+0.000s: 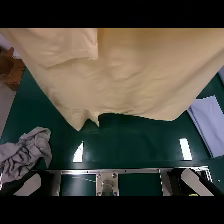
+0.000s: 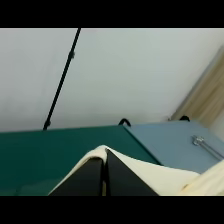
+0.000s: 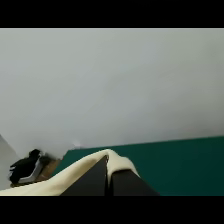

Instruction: Fold the shirts.

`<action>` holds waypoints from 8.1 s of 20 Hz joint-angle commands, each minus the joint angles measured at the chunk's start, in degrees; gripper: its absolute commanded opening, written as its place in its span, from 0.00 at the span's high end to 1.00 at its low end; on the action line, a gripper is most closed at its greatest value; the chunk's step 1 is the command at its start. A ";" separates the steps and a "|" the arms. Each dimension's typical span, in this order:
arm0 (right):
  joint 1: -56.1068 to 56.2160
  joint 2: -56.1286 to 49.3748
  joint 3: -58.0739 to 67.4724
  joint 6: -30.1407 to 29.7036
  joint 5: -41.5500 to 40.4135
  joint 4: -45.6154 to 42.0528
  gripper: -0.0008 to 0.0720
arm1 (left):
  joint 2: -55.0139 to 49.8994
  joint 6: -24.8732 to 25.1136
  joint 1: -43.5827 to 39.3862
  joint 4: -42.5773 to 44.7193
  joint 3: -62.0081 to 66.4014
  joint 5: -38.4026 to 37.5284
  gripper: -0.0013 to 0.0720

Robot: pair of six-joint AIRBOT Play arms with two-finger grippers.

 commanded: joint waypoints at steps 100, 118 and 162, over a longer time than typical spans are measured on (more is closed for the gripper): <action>7.08 -11.76 -54.03 9.38 -10.43 -31.71 0.96 | 5.18 -12.61 -16.39 33.90 -67.60 -7.63 0.95; 18.82 -20.28 -22.47 17.09 -2.10 -35.78 0.96 | -12.35 -17.62 -24.68 39.78 -32.13 -9.27 0.95; 20.15 -50.93 24.04 8.48 31.58 -29.66 0.96 | -54.75 -10.40 -45.38 21.94 1.99 11.69 0.95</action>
